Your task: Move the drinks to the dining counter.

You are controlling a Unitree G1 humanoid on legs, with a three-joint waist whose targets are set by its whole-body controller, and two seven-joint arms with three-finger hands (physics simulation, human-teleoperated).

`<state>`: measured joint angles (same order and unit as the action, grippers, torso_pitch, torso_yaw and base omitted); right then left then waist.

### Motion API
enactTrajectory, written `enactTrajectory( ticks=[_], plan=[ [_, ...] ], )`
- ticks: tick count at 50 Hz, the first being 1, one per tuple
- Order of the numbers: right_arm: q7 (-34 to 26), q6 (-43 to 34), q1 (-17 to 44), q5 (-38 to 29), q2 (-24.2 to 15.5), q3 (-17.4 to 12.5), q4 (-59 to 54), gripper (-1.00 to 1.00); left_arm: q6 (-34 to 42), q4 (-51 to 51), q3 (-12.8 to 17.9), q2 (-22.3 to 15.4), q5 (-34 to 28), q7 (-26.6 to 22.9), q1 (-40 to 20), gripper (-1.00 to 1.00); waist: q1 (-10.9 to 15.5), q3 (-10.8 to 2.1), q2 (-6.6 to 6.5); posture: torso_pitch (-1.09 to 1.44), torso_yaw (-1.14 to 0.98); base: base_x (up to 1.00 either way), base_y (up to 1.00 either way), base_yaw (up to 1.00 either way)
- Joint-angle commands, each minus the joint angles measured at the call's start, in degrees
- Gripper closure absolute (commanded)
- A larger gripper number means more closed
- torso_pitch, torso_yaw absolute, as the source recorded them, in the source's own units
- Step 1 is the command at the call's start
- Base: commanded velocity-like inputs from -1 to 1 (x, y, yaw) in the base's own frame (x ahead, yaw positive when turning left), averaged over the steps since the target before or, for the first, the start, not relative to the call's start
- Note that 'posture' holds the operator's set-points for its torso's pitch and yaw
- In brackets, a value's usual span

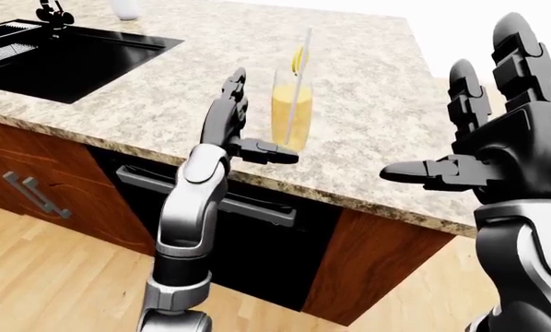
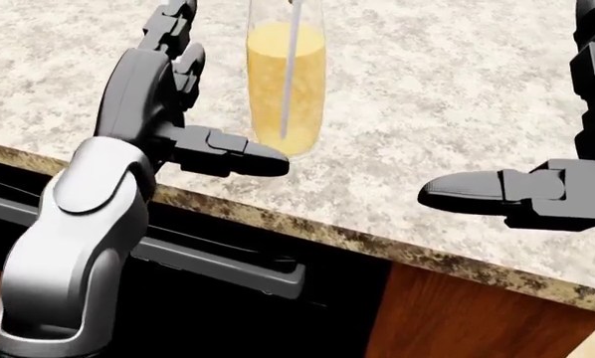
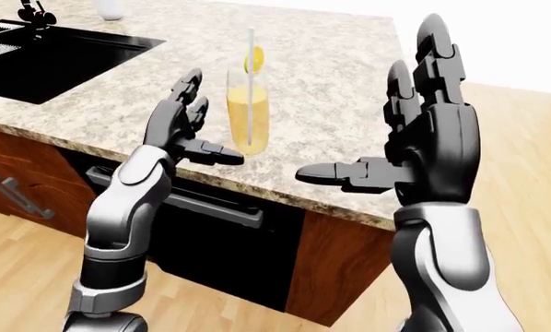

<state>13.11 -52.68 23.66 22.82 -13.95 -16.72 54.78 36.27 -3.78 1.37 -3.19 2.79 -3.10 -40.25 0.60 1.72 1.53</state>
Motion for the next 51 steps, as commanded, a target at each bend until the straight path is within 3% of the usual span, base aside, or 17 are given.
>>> enactTrajectory(
  ticks=[1,8,19,25,32,35,40,41,43,47,51],
  plan=[
    [0.07,1.73,0.98,0.70,-0.79,-0.70,1.13,-1.00,-0.30,-4.10,0.20,-0.31,0.31,-0.12,-0.84,-1.00,-0.02,-1.29,0.12,0.00,0.00,0.00,0.00,0.00],
    [0.75,1.22,0.62,4.08,-2.89,-3.73,1.79,-1.00,3.91,-14.00,1.54,-1.57,1.88,-0.32,3.94,-1.00,0.00,-1.21,0.11,0.00,0.00,0.00,0.00,0.00],
    [2.13,3.09,-2.07,9.30,-5.99,-7.96,1.42,-1.00,11.58,-28.98,6.23,-5.20,7.82,1.40,9.25,-1.00,-0.06,-0.93,0.02,0.00,0.00,0.00,0.00,0.00],
    [2.62,4.72,-4.59,13.20,-7.84,-12.31,0.91,-1.00,14.99,-35.52,8.86,-7.21,11.80,2.87,11.65,-1.00,0.01,-0.71,-0.01,0.00,0.00,0.00,0.00,0.00],
    [4.20,7.10,-7.74,18.97,-10.63,-17.83,0.02,-1.00,17.20,-42.25,15.80,-10.42,18.83,4.52,15.48,-1.00,-0.03,-0.44,-0.09,0.00,0.00,0.00,0.00,0.00],
    [5.46,8.38,-9.19,23.42,-12.44,-21.54,-0.86,-1.00,18.58,-45.14,19.15,-12.28,22.76,5.73,16.57,-1.00,-0.04,-0.27,-0.17,0.00,0.00,0.00,0.00,0.00],
    [6.23,10.81,-11.55,25.77,-14.19,-23.67,-1.95,-1.00,18.61,-47.18,21.47,-14.23,27.02,7.76,18.12,-1.00,0.01,0.07,-0.16,0.00,0.00,0.00,0.00,0.00],
    [6.16,11.24,-12.55,27.02,-14.50,-25.86,-2.18,-1.00,18.66,-48.24,23.42,-15.02,28.18,8.45,18.39,-1.00,0.03,0.12,-0.16,0.00,0.00,0.00,0.00,0.00],
    [6.43,12.00,-13.63,28.14,-15.02,-27.19,-2.40,-1.00,19.43,-49.83,26.23,-16.06,31.65,10.02,18.74,-1.00,0.03,0.10,-0.17,0.00,0.00,0.00,0.00,0.00],
    [5.86,14.06,-15.80,28.15,-14.67,-29.28,-2.99,-1.00,17.80,-52.39,32.80,-18.94,39.74,14.13,21.92,-1.00,-0.14,0.43,-0.37,0.00,0.00,0.00,0.00,0.00],
    [5.71,17.11,-17.75,24.48,-12.10,-29.92,-3.38,-1.00,12.50,-53.70,37.41,-21.25,47.11,19.46,25.77,-1.00,-0.28,0.71,-0.70,0.00,0.00,0.00,0.00,0.00]
  ],
)
